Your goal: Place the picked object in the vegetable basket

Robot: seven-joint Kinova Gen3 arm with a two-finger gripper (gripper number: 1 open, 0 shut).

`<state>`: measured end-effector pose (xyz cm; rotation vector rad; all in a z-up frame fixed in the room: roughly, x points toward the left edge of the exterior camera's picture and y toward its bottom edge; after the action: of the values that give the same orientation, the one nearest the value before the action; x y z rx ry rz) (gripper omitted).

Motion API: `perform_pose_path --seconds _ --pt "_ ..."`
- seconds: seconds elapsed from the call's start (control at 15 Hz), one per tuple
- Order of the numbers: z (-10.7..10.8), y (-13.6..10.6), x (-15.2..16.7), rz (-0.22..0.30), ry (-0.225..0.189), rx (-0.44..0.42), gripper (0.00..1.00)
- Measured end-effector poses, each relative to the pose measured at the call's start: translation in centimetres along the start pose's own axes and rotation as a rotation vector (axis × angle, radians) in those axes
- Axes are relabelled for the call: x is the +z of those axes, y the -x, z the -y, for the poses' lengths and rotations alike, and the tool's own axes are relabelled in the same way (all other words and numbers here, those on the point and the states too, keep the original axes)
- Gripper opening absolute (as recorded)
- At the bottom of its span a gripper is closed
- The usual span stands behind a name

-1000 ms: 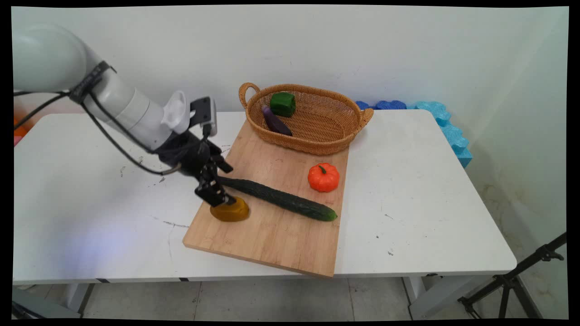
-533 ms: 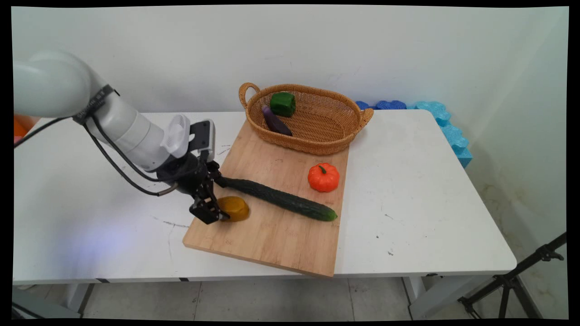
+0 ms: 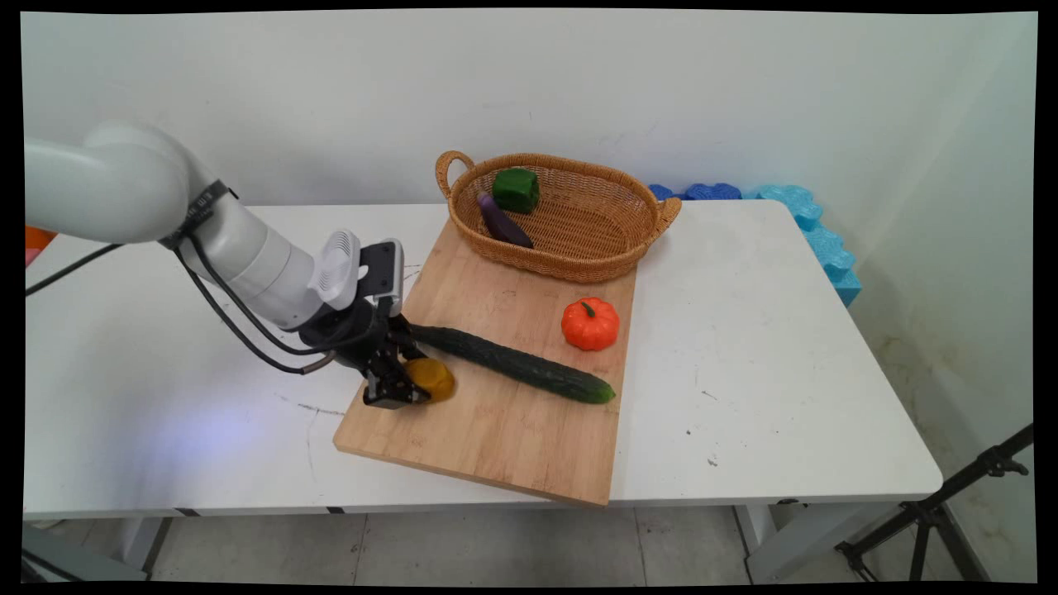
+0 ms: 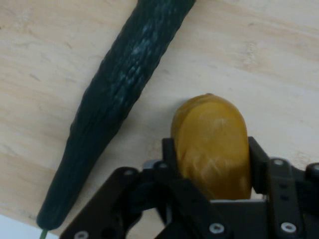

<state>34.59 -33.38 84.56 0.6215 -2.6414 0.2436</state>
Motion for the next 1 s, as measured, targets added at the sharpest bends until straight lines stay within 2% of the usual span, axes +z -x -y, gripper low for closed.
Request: perform_pose_path --seconds 0.27,0.47,0.67,1.0 --pt "-0.4 -0.1 0.7 -0.004 0.005 0.008 0.0" --pt "-0.6 -1.2 0.8 -0.017 0.005 0.008 0.0" --pt "-0.5 -3.3 0.5 -0.037 -0.012 -0.012 0.0" --pt "0.6 -7.9 -0.8 -0.082 -0.065 -0.065 0.0"
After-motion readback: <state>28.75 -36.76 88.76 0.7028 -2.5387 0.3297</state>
